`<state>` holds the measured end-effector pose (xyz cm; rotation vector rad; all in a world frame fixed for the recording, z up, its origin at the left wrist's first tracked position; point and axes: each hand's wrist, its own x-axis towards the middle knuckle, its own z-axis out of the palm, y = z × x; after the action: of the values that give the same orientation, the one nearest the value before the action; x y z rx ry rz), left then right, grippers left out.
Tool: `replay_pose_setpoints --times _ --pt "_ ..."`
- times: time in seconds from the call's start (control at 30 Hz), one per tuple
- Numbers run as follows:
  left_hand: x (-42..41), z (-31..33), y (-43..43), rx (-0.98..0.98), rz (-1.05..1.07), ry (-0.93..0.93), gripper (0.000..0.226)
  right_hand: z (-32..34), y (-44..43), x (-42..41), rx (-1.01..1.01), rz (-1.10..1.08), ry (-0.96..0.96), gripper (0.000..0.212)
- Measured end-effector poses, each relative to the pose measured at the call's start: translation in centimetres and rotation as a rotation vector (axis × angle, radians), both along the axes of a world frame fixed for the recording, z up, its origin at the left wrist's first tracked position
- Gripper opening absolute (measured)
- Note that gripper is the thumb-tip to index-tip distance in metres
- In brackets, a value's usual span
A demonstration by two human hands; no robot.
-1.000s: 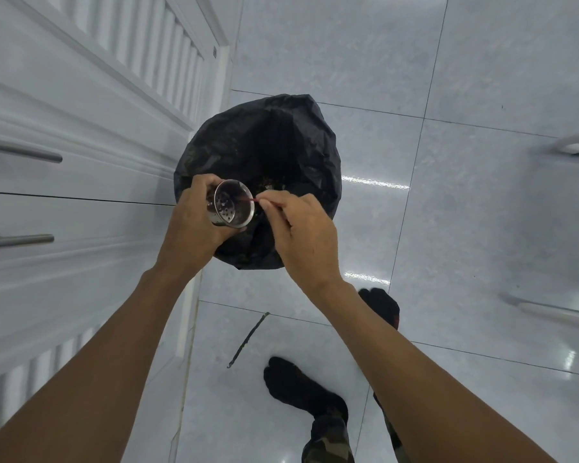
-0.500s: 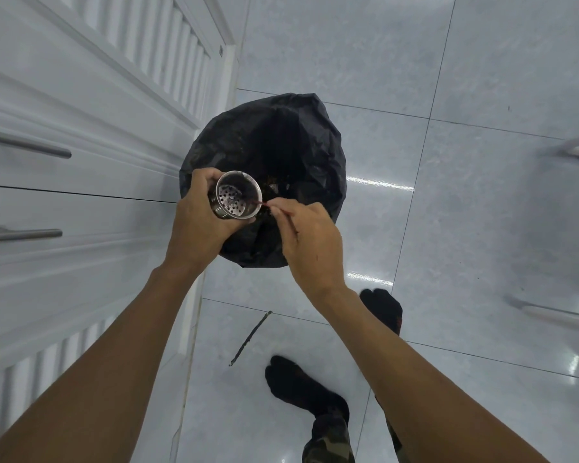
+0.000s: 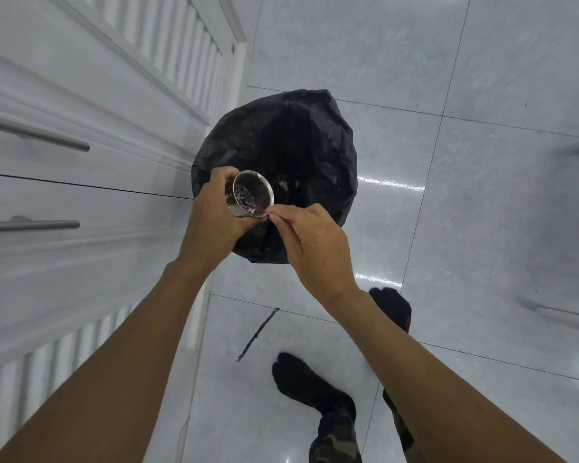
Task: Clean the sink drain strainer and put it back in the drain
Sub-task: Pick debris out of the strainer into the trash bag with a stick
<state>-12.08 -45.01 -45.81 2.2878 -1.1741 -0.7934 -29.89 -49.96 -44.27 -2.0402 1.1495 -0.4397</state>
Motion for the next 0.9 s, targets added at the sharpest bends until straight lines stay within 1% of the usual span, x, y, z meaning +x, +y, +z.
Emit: replay_pose_setpoints --times 0.1,0.2,0.33,0.47,0.53,0.63,0.73,0.8,0.9 --pt "0.1 -0.3 0.1 0.023 -0.027 -0.008 0.078 -0.5 -0.4 -0.7 -0.036 -0.014 0.052 0.025" --pt "0.4 -0.5 0.0 0.044 -0.043 -0.024 0.079 -0.9 -0.8 -1.0 -0.037 -0.030 0.021 0.025" --pt "0.2 -0.7 -0.1 0.070 -0.057 -0.047 0.080 -1.1 0.1 -0.7 -0.067 0.054 0.003 0.022" --pt "0.5 -0.6 -0.3 0.087 -0.080 -0.070 0.076 -1.7 -0.6 -0.7 -0.117 -0.042 -0.010 0.020" --pt "0.8 -0.6 -0.4 0.099 -0.091 -0.075 0.076 -1.9 -0.7 -0.7 -0.113 -0.022 -0.035 0.022" --pt "1.1 -0.4 -0.5 0.119 -0.116 -0.080 0.078 -2.3 -0.1 -0.7 -0.118 0.060 -0.012 0.024" --pt "1.0 -0.3 -0.7 0.148 -0.129 -0.062 0.079 -2.6 -0.5 -1.1 -0.101 -0.010 0.003 0.021" --pt "1.1 -0.5 -0.9 0.177 -0.113 -0.046 0.080 -2.6 -0.7 -1.2 -0.089 -0.048 -0.034 0.027" --pt "1.2 -0.5 -0.9 0.198 -0.097 -0.008 0.082 -2.6 -0.4 -1.2 -0.051 0.055 -0.064 0.027"
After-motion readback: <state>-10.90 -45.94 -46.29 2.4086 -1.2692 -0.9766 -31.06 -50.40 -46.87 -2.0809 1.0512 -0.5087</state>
